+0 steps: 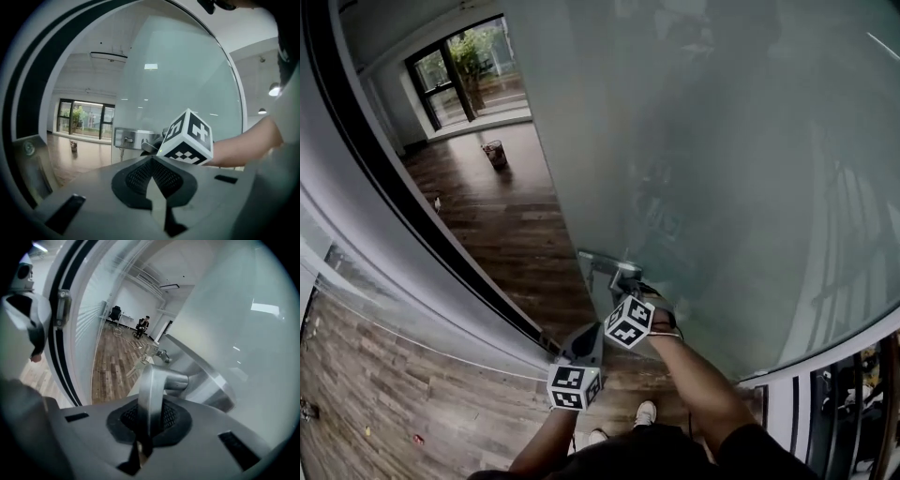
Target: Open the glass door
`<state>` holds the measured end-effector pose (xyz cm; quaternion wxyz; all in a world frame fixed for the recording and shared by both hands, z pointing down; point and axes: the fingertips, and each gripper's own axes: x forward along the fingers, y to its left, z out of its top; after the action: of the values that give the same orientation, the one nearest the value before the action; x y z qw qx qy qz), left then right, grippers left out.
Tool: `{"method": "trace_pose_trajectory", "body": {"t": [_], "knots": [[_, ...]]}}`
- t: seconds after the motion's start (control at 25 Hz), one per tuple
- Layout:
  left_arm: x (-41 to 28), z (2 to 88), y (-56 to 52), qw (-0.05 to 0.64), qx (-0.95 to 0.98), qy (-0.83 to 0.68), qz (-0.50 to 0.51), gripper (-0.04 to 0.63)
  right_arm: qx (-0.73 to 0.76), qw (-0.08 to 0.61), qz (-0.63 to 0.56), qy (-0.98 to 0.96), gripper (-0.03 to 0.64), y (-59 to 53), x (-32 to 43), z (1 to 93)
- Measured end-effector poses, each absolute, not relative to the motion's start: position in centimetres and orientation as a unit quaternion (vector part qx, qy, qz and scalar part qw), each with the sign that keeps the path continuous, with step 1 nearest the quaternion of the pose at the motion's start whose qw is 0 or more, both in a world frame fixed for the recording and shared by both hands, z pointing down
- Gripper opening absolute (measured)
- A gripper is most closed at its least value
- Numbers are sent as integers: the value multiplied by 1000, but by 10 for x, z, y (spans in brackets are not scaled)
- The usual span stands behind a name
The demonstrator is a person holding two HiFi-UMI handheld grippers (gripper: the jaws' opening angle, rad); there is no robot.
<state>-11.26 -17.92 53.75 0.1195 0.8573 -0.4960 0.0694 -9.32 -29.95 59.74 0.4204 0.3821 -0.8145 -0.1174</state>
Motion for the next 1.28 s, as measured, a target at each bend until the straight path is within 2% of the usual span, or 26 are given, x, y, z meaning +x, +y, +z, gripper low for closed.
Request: {"method": "trace_pose_trajectory", "body": {"t": [0.44,1.0,1.28], "knots": [[-99,540,-254,114,816,-562,71,-2,391,408,-78,-821,13,-406,-45,598],[-64,567,-366,135,819,-553,62,-2,435,402,-20,-806,13,-545,33,603],[-36,546,-441,143,836,-528,50,-2,476,389,-13,-789,13,-612,89,587]]}}
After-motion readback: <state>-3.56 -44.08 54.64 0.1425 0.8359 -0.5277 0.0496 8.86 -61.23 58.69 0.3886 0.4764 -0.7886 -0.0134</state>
